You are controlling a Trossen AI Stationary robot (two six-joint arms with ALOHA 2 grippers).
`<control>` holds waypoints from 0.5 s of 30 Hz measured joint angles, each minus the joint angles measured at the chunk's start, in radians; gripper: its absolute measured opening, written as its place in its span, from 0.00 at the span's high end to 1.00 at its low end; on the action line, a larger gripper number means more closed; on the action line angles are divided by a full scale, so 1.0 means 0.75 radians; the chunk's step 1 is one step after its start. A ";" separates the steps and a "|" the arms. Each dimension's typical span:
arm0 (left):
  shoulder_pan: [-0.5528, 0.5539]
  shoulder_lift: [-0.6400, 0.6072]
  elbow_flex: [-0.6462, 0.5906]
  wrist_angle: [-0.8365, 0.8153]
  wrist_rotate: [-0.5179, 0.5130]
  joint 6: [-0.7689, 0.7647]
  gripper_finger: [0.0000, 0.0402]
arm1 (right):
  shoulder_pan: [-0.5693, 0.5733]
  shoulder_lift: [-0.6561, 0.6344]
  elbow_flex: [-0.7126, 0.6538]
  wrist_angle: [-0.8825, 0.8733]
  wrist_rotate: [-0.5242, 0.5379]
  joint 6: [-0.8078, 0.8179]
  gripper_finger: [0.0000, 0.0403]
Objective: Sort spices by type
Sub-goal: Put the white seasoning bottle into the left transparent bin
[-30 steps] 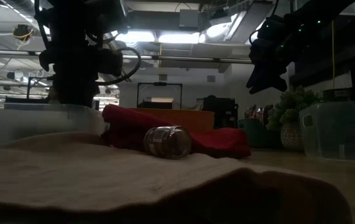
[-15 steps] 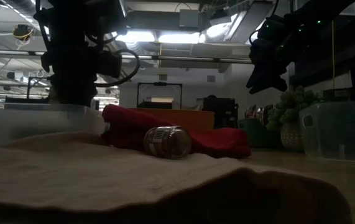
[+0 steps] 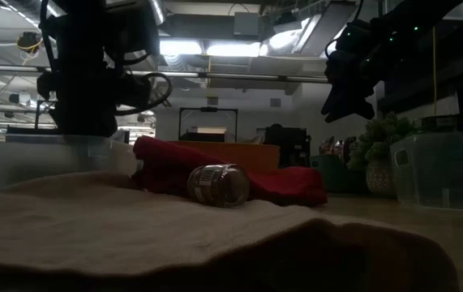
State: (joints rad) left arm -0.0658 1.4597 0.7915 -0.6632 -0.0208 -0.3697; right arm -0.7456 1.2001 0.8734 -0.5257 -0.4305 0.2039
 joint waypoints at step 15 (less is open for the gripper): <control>0.003 -0.002 -0.086 0.071 -0.001 -0.103 0.44 | 0.000 0.000 0.000 0.000 0.000 0.000 0.69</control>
State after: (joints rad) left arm -0.0639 1.4586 0.7273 -0.6100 -0.0215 -0.4467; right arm -0.7456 1.2002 0.8734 -0.5255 -0.4305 0.2036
